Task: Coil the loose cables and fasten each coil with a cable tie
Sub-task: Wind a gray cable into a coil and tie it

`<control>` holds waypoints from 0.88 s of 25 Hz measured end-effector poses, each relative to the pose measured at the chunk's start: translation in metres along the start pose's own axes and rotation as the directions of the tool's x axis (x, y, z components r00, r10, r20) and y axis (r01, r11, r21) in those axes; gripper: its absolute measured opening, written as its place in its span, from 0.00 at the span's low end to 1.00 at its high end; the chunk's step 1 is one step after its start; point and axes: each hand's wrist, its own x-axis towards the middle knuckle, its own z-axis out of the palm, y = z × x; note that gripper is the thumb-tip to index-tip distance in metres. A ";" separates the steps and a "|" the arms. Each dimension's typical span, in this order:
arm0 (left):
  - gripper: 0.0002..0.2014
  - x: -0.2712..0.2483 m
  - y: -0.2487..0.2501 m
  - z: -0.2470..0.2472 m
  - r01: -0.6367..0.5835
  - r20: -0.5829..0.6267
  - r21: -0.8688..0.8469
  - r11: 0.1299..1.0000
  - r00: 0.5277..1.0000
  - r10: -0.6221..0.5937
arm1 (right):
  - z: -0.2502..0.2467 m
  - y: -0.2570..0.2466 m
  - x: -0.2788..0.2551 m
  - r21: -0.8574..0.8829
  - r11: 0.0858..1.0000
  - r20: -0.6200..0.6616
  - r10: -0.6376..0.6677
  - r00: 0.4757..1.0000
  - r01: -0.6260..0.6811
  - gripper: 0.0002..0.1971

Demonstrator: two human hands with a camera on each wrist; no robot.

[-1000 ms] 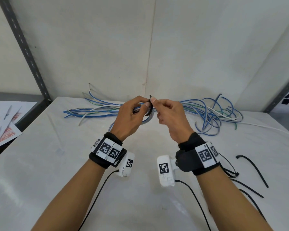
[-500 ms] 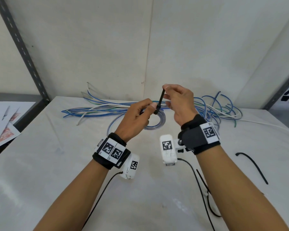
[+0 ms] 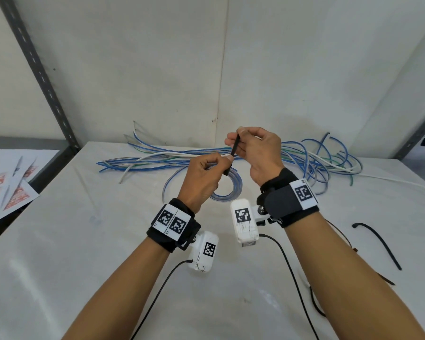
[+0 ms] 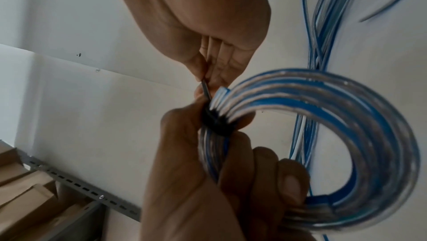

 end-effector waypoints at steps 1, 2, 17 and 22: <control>0.21 0.000 -0.002 -0.001 0.007 -0.001 0.008 1.000 1.000 -0.007 | -0.001 0.002 0.000 0.008 1.000 0.003 0.023 1.000 -0.023 0.03; 0.22 -0.001 -0.004 -0.003 0.007 -0.004 0.020 1.000 1.000 -0.007 | 0.000 0.004 -0.001 0.013 0.999 0.007 0.045 0.999 -0.046 0.03; 0.20 -0.065 -0.003 -0.251 0.087 0.039 0.882 0.464 0.966 -0.255 | 0.128 0.099 -0.080 -0.458 0.729 0.802 0.091 0.591 0.509 0.02; 0.18 -0.051 0.001 -0.239 0.116 -0.056 0.817 0.565 0.991 -0.123 | 0.114 0.105 -0.079 -0.615 0.701 0.771 0.440 0.460 0.361 0.08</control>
